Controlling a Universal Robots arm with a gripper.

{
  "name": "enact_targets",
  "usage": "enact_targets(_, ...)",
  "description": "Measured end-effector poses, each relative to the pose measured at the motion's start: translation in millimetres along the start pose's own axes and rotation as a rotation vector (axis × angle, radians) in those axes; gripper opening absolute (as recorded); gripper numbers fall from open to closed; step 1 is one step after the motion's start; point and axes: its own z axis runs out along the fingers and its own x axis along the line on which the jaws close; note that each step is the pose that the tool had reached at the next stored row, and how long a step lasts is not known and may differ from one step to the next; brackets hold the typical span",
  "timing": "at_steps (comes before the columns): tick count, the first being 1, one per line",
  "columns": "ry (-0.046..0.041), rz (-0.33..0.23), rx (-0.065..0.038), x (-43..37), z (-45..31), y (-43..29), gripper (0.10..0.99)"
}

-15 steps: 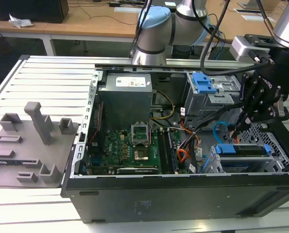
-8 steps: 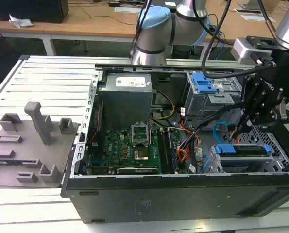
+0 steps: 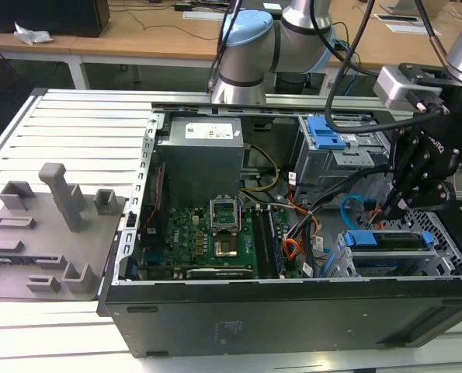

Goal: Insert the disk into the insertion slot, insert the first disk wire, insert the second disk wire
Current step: 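Insert the first disk wire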

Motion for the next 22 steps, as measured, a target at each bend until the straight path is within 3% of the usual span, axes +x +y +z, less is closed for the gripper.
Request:
enact_targets(10,-0.0002,0.0,0.0,9.7,0.9,-1.3,0.169)
enact_targets(16,0.0,0.0,-0.001,8.9,2.6,-12.3,0.169)
enact_targets(22,0.0002,-0.007,-0.001,13.2,6.8,-14.8,0.169)
